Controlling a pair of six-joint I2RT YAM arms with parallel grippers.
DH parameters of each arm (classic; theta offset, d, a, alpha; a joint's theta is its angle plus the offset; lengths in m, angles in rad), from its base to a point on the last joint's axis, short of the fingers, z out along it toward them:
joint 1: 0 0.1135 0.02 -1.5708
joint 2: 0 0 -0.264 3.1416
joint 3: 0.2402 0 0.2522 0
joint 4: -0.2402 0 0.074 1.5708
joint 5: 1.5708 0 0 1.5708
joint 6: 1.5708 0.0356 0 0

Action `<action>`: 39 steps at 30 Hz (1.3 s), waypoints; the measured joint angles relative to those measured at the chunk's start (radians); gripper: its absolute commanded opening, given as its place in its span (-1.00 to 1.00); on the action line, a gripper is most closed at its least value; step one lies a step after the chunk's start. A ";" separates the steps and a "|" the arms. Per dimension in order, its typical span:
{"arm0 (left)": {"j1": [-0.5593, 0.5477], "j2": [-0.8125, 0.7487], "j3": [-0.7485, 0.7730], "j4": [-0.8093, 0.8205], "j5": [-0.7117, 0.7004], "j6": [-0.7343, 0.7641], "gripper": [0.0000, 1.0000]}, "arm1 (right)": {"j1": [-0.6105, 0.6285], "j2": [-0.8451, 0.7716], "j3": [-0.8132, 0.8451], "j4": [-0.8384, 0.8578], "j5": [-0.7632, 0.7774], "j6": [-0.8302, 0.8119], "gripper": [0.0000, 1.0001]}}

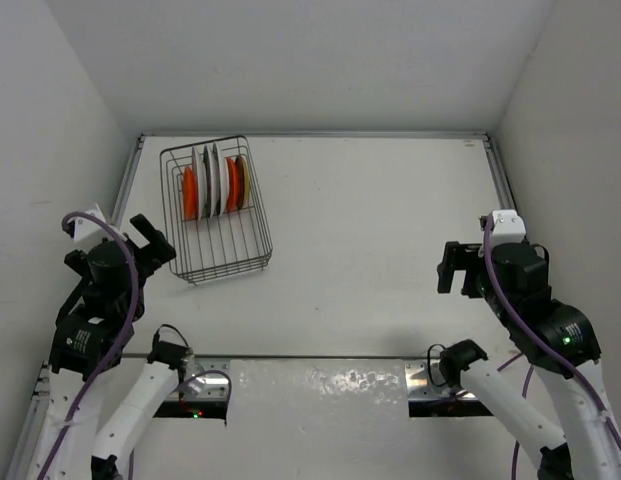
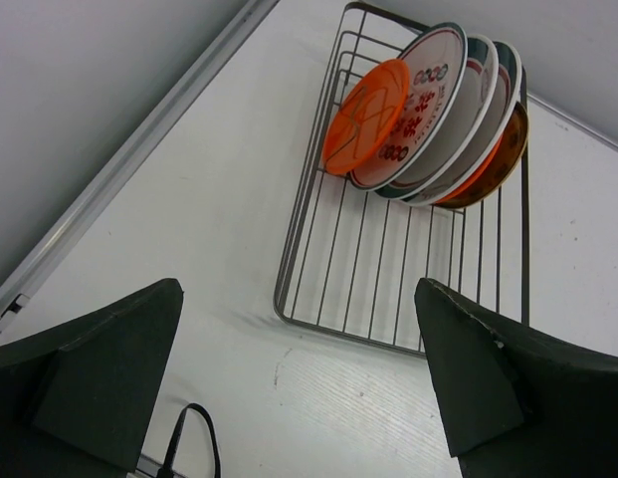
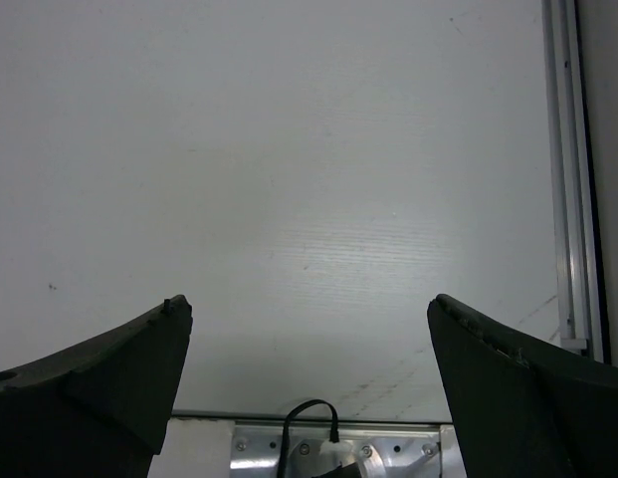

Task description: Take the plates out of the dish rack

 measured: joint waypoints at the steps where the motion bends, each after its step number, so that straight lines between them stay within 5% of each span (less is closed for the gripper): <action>1: 0.000 0.004 0.000 0.000 0.004 0.000 1.00 | 0.000 -0.002 -0.005 0.001 -0.001 0.001 0.98; 10: 0.000 0.121 0.046 0.028 0.077 -0.003 1.00 | 0.000 -0.063 -0.103 0.085 -0.171 0.005 0.98; 18: 0.014 0.567 0.261 0.121 0.168 0.031 0.60 | 0.000 -0.011 -0.234 0.171 -0.297 0.017 0.98; 23: 0.066 0.859 0.374 0.155 0.242 0.054 -0.06 | 0.000 -0.005 -0.284 0.213 -0.366 0.027 0.98; 39: 0.202 1.209 0.610 0.210 0.422 0.092 -0.43 | 0.000 -0.001 -0.336 0.237 -0.440 0.027 0.98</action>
